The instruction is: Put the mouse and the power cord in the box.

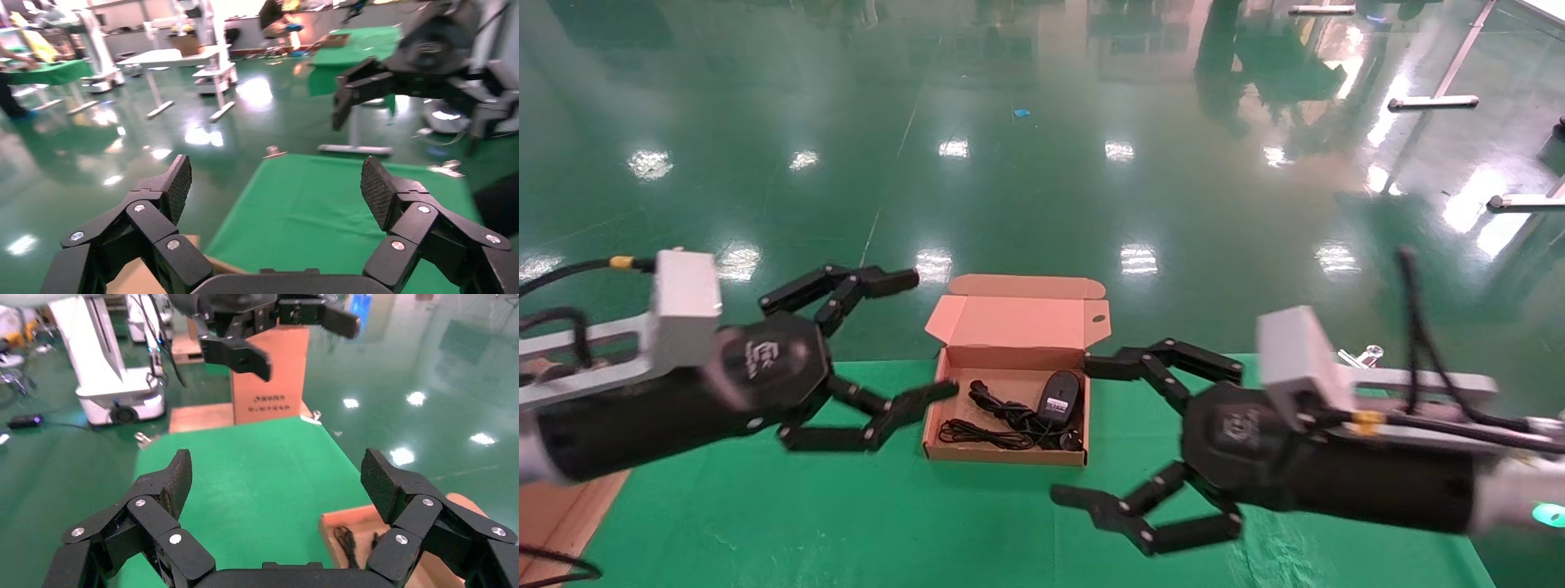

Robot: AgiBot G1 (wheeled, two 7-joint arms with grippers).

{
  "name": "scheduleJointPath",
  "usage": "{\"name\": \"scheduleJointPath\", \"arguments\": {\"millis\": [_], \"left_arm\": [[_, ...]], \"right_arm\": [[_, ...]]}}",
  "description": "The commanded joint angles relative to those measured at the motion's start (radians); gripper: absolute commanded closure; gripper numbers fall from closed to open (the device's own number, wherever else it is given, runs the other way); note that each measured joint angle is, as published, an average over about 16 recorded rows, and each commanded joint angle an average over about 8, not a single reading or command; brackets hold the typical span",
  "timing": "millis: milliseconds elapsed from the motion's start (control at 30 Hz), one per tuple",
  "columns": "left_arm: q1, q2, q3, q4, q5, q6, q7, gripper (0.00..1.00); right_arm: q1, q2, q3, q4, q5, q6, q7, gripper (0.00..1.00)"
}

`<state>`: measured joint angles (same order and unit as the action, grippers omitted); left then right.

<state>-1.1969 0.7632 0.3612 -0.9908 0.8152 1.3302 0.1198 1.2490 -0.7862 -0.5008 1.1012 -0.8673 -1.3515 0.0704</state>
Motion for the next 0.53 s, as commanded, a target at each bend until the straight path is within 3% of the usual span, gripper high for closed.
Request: {"name": "scheduleJointPath", "arguments": {"millis": [33,367,533], "left_arm": [[0.017,-0.021,-0.011,-0.04,-0.011,0.022,-0.042,0.0],[0.099,-0.122,-0.066,-0.236,-0.068,0.133,-0.248,0.0],[0.121,-0.15,-0.081,-0.291,-0.083,0.164,-0.303,0.0]], "right_arm": [[-0.025,0.025,0.032,0.026,0.02,-0.021,0.017,0.0],[-0.147,0.148,0.187,0.154,0.115,-0.122,0.099,0.0],[-0.177,0.177,0.225,0.186,0.138,-0.146,0.117,0.0]]}}
